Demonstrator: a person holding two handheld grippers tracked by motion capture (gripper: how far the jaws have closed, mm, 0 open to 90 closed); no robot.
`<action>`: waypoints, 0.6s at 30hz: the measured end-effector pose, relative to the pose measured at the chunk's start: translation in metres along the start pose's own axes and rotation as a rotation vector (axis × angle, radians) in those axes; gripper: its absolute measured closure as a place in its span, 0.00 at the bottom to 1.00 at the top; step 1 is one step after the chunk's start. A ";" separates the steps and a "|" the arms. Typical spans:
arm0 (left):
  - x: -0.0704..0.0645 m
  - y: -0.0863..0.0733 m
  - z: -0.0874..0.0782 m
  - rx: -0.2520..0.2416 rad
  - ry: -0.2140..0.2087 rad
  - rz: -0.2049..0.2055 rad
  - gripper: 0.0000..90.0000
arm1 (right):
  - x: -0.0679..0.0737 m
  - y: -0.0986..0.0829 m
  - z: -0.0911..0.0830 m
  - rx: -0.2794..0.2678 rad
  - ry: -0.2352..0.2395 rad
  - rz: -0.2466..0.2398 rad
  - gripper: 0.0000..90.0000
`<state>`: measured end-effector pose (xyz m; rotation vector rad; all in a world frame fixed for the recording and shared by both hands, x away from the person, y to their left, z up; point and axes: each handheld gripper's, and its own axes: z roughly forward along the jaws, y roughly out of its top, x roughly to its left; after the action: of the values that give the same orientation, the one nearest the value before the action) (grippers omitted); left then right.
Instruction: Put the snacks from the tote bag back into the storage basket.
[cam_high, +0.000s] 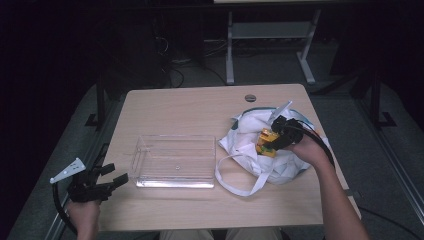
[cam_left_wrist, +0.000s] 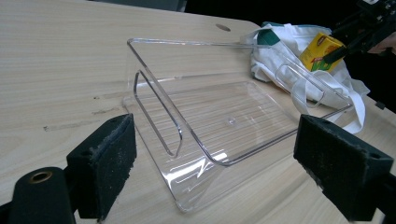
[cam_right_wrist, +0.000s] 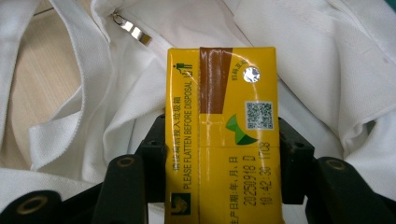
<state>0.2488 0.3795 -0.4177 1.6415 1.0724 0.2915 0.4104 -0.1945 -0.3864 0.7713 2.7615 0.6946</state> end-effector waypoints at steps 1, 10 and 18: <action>0.000 0.000 0.000 -0.004 0.001 -0.001 0.14 | -0.001 0.000 0.000 -0.002 0.001 0.007 0.55; 0.001 0.000 -0.001 -0.001 -0.001 -0.003 0.14 | -0.006 -0.001 -0.001 -0.015 0.011 0.038 0.56; 0.001 0.000 0.000 -0.002 0.002 -0.004 0.14 | -0.008 0.001 -0.008 -0.020 0.008 0.042 0.57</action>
<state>0.2491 0.3806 -0.4181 1.6372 1.0759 0.2917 0.4155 -0.2010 -0.3780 0.8266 2.7481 0.7341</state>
